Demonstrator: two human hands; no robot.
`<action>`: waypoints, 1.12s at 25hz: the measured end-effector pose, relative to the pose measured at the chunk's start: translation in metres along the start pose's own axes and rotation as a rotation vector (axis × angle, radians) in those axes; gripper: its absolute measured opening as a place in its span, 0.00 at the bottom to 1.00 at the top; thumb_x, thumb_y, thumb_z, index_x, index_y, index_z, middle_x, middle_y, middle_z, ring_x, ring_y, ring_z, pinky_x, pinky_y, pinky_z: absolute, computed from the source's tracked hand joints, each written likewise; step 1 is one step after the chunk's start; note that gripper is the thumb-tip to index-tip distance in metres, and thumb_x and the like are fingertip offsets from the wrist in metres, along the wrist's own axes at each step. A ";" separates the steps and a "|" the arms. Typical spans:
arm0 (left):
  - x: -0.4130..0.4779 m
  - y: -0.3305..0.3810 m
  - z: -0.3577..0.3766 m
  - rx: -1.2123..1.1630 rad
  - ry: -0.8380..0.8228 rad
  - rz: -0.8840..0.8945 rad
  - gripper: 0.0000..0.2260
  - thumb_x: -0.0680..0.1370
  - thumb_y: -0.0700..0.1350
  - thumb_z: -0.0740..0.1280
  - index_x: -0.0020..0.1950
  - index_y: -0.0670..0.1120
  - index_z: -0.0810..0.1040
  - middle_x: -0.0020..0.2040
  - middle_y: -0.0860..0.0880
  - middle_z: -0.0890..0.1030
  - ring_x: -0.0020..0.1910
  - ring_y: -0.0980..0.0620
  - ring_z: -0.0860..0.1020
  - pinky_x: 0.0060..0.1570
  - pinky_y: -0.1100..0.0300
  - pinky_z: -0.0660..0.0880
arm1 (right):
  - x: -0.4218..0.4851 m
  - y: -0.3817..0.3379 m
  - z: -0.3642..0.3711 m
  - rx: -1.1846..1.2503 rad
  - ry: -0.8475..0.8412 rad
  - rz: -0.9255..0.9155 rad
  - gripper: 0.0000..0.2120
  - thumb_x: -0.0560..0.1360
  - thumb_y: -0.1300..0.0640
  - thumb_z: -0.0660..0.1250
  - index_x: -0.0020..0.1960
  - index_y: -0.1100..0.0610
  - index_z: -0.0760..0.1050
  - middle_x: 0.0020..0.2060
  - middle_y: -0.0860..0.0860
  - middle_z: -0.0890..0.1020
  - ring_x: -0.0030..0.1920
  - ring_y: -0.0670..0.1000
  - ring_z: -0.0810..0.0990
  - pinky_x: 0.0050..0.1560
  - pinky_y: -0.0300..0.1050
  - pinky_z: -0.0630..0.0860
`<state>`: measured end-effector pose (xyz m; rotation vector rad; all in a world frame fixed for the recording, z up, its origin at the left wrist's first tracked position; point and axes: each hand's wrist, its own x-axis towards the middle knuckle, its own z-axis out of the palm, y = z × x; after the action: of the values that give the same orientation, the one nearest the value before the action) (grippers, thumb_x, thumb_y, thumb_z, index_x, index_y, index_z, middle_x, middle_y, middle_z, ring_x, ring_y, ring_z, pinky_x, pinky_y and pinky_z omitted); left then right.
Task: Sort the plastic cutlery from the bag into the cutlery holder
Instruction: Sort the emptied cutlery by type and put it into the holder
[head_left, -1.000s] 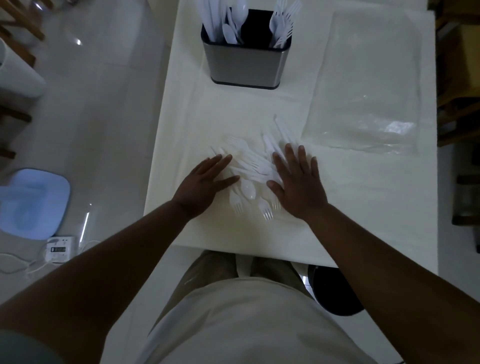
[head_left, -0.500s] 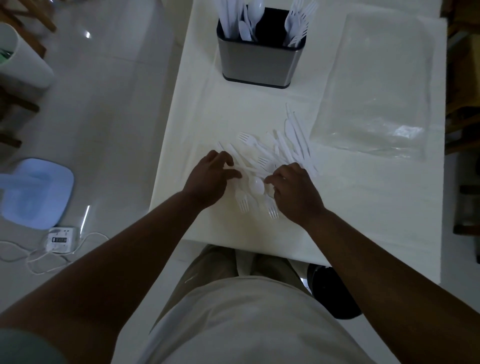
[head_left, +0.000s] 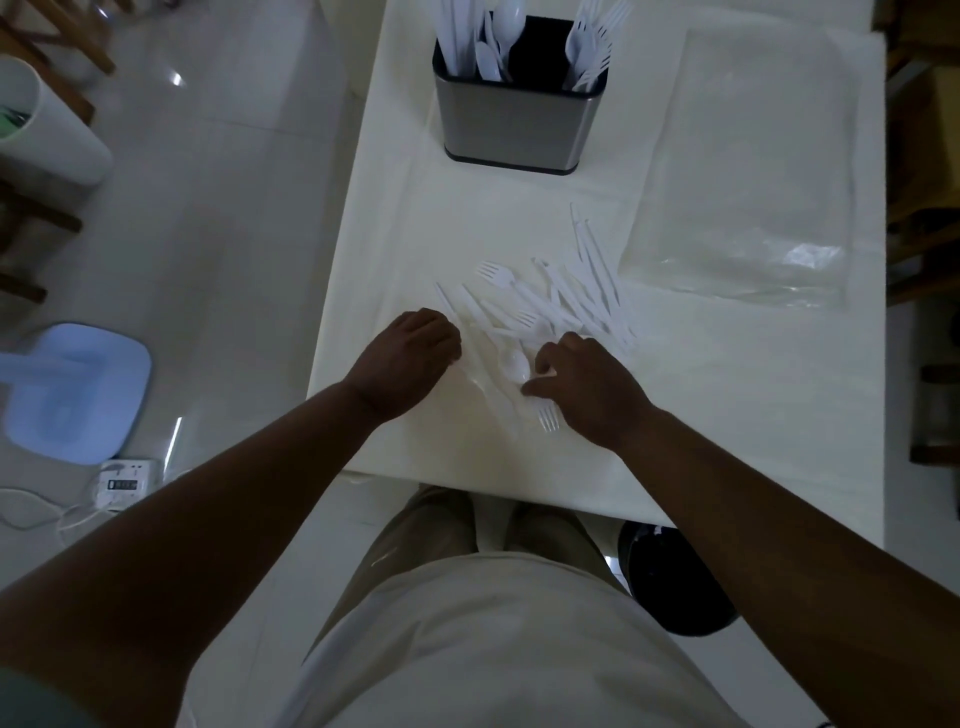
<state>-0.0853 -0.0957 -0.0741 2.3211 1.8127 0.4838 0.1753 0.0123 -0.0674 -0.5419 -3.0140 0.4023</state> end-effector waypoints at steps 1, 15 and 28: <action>0.000 0.002 -0.003 -0.021 -0.005 -0.030 0.04 0.76 0.33 0.66 0.45 0.42 0.78 0.45 0.44 0.80 0.45 0.44 0.76 0.47 0.54 0.71 | 0.005 0.000 0.000 -0.023 -0.010 -0.007 0.15 0.67 0.68 0.73 0.49 0.52 0.85 0.43 0.55 0.80 0.42 0.60 0.77 0.40 0.50 0.73; 0.067 0.006 -0.012 -0.117 -0.078 -0.464 0.10 0.77 0.44 0.65 0.56 0.42 0.78 0.49 0.42 0.76 0.45 0.40 0.78 0.44 0.47 0.77 | 0.010 0.004 -0.006 -0.137 -0.025 -0.266 0.10 0.68 0.65 0.75 0.45 0.53 0.82 0.50 0.56 0.81 0.45 0.58 0.78 0.40 0.49 0.74; 0.138 -0.020 -0.022 -0.196 -0.322 -0.545 0.15 0.69 0.44 0.77 0.54 0.50 0.81 0.55 0.46 0.75 0.50 0.45 0.76 0.50 0.51 0.76 | 0.014 0.030 -0.066 0.864 0.335 0.873 0.01 0.78 0.57 0.66 0.49 0.52 0.76 0.37 0.46 0.83 0.38 0.49 0.84 0.45 0.45 0.78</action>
<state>-0.0818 0.0405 -0.0384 1.5738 2.0080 0.1808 0.1784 0.0609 -0.0114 -1.5400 -1.8421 1.3524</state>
